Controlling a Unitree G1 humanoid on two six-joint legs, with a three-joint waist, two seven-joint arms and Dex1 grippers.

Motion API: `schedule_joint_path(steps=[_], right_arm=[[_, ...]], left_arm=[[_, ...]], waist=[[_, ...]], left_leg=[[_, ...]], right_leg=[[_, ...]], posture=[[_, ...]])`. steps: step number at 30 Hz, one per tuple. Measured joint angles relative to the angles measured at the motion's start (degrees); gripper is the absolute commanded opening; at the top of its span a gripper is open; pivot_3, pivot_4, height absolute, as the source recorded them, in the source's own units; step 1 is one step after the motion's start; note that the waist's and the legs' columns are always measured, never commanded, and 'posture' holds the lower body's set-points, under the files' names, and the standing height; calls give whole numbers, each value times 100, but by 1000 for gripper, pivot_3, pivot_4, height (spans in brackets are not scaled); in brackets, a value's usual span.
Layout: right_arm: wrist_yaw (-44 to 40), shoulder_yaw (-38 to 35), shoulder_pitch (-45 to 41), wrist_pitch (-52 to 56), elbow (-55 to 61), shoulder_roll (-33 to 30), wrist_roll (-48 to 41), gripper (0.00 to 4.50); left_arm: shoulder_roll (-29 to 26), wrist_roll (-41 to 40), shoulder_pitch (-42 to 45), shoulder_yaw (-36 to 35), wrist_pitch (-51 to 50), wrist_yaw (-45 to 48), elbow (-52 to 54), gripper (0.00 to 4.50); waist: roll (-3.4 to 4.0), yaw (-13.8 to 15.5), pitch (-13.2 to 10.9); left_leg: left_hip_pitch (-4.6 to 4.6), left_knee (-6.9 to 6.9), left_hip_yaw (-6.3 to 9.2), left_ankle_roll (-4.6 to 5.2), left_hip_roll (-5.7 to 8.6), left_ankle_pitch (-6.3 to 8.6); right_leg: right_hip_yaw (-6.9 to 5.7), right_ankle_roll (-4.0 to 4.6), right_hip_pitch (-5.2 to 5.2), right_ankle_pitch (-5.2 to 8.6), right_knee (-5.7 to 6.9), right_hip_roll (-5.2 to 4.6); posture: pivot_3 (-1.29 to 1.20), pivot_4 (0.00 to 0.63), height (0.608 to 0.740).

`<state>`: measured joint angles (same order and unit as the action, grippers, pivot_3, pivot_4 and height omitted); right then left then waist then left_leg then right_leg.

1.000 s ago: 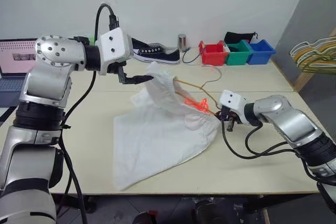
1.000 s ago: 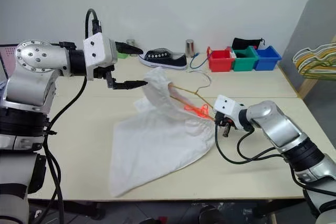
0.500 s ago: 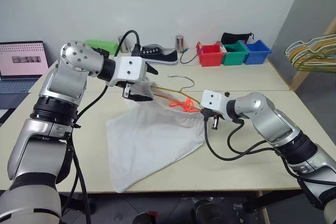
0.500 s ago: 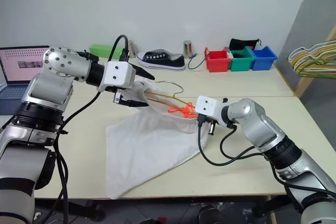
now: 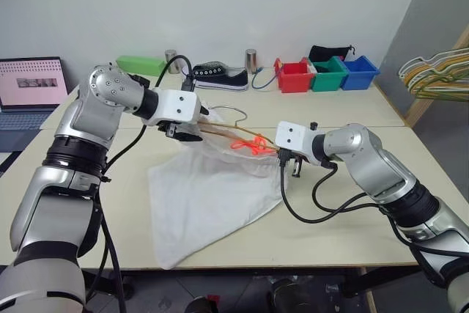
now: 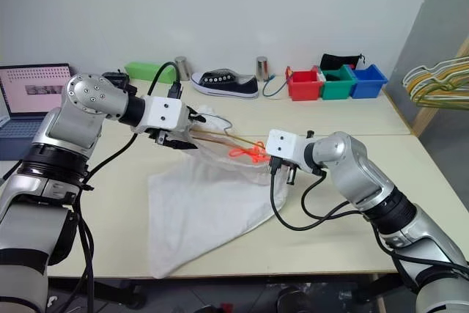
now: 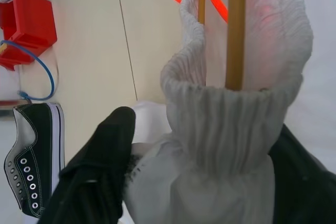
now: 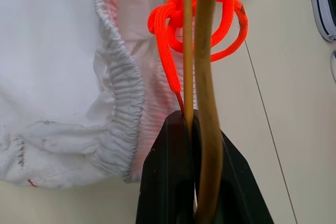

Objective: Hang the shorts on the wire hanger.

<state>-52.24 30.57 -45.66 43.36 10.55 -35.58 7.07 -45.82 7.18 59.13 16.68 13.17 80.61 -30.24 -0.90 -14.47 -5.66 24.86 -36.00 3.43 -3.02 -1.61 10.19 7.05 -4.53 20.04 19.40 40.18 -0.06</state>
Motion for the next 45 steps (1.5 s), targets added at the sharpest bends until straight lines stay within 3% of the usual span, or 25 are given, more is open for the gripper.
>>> schedule_joint_path(steps=[10, 21, 30, 39, 42, 45], right_arm=[[-20, -11, 0, 175, 65, 35, 69, 0], [-70, -29, 0, 300, 65, 66, 52, 0], [-254, -324, -153, 318, 320, 46, -200, 1915], [-1048, -1001, 22, 798, 586, -955, -995, 3966], [-1246, -1275, 209, 1137, 668, -1124, -1349, 4430], [-1203, -1433, 583, 1627, 584, -904, -1742, 4430]], left_arm=[[51, 1, -4, 0, -6, 0, -6, 125], [50, -19, -153, -32, -48, -46, 76, 29], [70, -23, -371, -65, -169, -172, 332, 0], [-50, -71, -755, -141, -302, -282, 740, 0], [-105, -115, -808, -185, -356, -339, 789, 0], [-172, -159, -845, -259, -413, -361, 809, 0]], waist=[[0, -11, 0], [0, -47, 0], [-2, -125, 1], [-2, -138, 1], [-4, -142, 2], [-8, -173, 5]], left_leg=[[0, -6, 4, -1, 2, -3], [-1, -9, 8, 5, 4, -14], [-4, -9, 21, -2, 7, -30], [-3, -6, 24, -2, 7, -32], [-4, -7, 24, -1, 5, -33], [-6, -6, 21, 3, 5, -36]], right_leg=[[-2, -2, 6, 1, 24, 0], [-4, -3, 17, 4, 62, 0], [-13, -10, 15, 8, 71, 0], [-16, -7, 15, 10, 70, -1], [-17, -6, 14, 11, 71, 0], [-13, -4, 13, 14, 72, 1]], posture=[[-184, 0, 740], [-190, 0, 740], [-197, 0, 740], [-198, 0, 740], [-198, 0, 740], [-189, 0, 740]])
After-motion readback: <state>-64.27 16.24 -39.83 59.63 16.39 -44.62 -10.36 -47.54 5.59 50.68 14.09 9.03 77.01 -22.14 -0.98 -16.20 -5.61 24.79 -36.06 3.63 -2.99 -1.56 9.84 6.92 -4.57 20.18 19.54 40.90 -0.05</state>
